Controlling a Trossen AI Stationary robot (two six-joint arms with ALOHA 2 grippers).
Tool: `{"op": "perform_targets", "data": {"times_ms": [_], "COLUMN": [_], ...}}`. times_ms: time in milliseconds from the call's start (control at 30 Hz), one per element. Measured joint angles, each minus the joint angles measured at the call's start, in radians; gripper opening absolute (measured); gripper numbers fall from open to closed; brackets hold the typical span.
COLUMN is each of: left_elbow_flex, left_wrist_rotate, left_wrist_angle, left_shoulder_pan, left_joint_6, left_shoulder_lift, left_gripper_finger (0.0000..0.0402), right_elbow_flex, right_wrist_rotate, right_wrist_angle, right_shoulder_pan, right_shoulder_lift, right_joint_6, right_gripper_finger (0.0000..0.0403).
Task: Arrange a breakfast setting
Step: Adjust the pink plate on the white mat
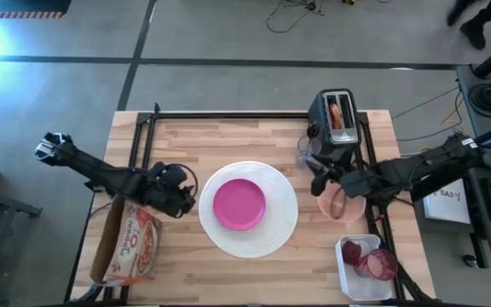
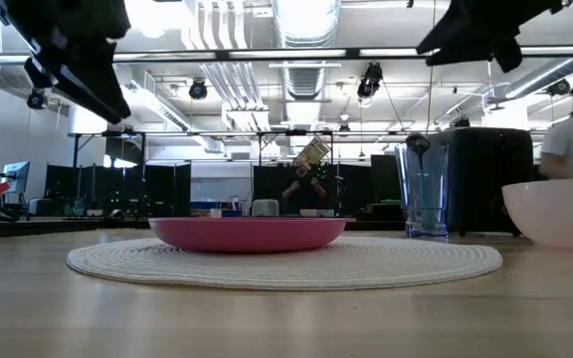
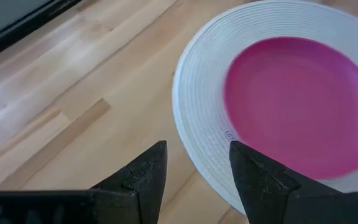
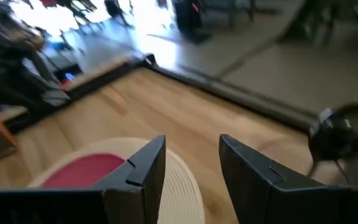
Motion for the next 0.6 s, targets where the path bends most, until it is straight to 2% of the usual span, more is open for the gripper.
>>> {"op": "perform_targets", "data": {"times_ms": [67,200,367,600], "left_elbow_flex": [-0.020,-0.068,-0.112,-0.128], "left_wrist_rotate": [0.001,0.004,0.045,0.096], "left_wrist_angle": [0.005,0.019,0.089,0.230], "left_shoulder_pan": [0.009,0.017,0.018,0.018], "left_joint_6": [-0.036,-0.122,-0.162,-0.101], "left_shoulder_lift": [0.009,0.029,0.061,0.128], "left_gripper_finger": [0.0160,0.0160,0.0160,0.0160], "right_elbow_flex": [0.048,0.109,0.146,0.196], "right_wrist_rotate": [-0.004,-0.067,-0.154,-0.277], "right_wrist_angle": [-0.112,-0.230,-0.237,-0.239], "right_shoulder_pan": [0.000,0.000,0.000,0.000], "right_shoulder_lift": [0.024,0.069,0.130,0.235], "right_joint_6": [0.104,0.249,0.312,0.354], "right_gripper_finger": [0.0135,0.0128,0.0130,0.0151]}}
